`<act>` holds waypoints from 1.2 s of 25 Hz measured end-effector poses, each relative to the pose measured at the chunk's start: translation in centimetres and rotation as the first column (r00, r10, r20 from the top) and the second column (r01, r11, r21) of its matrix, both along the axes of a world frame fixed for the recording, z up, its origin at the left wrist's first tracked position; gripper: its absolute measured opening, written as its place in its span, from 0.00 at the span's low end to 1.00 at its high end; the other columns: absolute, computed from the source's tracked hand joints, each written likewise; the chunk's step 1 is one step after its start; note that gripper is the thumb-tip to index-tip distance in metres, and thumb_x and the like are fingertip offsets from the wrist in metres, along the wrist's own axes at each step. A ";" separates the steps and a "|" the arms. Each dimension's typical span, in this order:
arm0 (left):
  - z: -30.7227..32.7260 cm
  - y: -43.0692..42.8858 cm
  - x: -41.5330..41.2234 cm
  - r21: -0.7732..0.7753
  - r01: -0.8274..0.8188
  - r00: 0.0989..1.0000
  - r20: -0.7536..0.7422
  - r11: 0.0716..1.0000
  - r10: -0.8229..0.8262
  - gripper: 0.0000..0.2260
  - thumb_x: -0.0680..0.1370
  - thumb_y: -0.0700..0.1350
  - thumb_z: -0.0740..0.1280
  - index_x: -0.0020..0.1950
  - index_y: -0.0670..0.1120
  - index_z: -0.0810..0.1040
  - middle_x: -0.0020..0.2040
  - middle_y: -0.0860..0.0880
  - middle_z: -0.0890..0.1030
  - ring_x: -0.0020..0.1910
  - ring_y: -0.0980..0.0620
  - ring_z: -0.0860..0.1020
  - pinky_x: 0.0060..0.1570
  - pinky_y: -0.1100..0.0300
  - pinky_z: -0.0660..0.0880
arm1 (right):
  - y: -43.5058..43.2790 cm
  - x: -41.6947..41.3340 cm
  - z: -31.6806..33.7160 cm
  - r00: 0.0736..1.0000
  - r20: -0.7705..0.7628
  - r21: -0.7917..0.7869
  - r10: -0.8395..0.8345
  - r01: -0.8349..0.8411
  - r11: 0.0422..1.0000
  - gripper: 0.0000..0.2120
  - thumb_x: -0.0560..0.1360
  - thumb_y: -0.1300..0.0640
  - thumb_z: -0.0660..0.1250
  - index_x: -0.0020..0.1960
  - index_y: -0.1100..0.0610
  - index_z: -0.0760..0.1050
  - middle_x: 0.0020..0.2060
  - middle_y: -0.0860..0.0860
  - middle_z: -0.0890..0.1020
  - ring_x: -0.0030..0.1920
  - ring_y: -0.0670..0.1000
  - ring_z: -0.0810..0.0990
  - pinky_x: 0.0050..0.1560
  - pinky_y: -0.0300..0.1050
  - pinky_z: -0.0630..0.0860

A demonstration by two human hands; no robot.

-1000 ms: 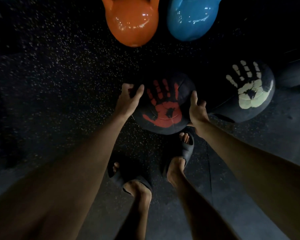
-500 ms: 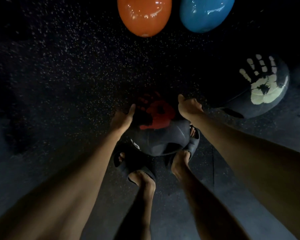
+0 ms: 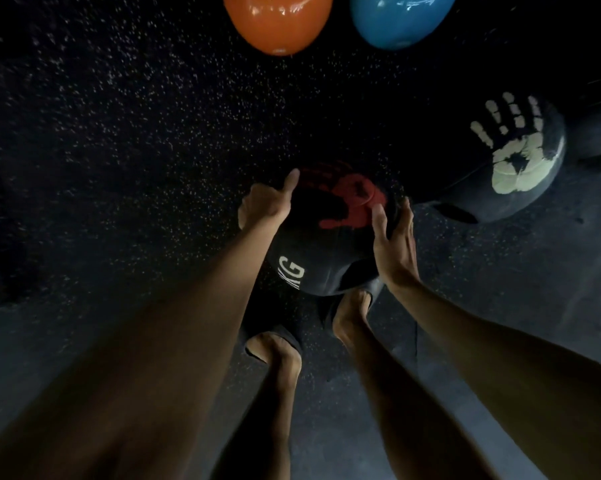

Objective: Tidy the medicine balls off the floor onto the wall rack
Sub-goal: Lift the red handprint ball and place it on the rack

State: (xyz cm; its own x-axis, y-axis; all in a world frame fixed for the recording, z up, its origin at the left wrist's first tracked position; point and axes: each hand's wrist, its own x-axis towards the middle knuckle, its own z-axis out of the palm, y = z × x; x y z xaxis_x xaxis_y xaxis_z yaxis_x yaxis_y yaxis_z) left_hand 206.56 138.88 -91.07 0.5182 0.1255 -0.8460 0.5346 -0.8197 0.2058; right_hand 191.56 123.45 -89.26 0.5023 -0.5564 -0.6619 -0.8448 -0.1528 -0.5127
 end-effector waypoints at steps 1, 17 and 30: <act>-0.9 -0.4 0.6 -0.014 0.013 1.000 0.017 1.000 -0.013 0.40 0.75 0.75 0.52 0.60 0.39 0.77 0.52 0.43 0.79 0.51 0.43 0.78 0.51 0.52 0.73 | -0.6 0.6 -0.6 0.999 -0.015 -0.016 -0.046 0.046 0.999 0.39 0.79 0.30 0.50 0.80 0.54 0.52 0.77 0.55 0.63 0.75 0.56 0.65 0.73 0.52 0.65; -6.7 -2.1 3.1 -0.500 -0.430 0.895 -0.343 0.752 0.284 0.19 0.82 0.62 0.55 0.68 0.54 0.72 0.65 0.51 0.77 0.63 0.52 0.78 0.49 0.63 0.77 | 0.1 -0.1 -3.5 0.790 0.009 0.012 -0.613 0.613 0.790 0.33 0.80 0.31 0.46 0.74 0.48 0.70 0.69 0.53 0.76 0.69 0.55 0.74 0.72 0.56 0.68; 2.5 3.1 3.1 -0.496 -0.577 0.809 -0.236 0.649 0.538 0.36 0.64 0.76 0.64 0.63 0.55 0.80 0.63 0.47 0.81 0.63 0.45 0.79 0.63 0.43 0.76 | -1.0 5.4 5.9 0.832 0.003 -0.082 -0.555 0.553 0.829 0.24 0.86 0.50 0.44 0.66 0.64 0.72 0.67 0.65 0.74 0.66 0.62 0.72 0.63 0.52 0.64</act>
State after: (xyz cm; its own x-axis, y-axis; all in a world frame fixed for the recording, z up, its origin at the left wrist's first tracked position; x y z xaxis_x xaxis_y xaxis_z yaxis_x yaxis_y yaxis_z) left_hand 209.63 142.00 -88.60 0.4429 -0.0945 -0.8916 0.8818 -0.1339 0.4523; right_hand 196.95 122.48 -83.34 0.0818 -0.7865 -0.6121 -0.8094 0.3059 -0.5013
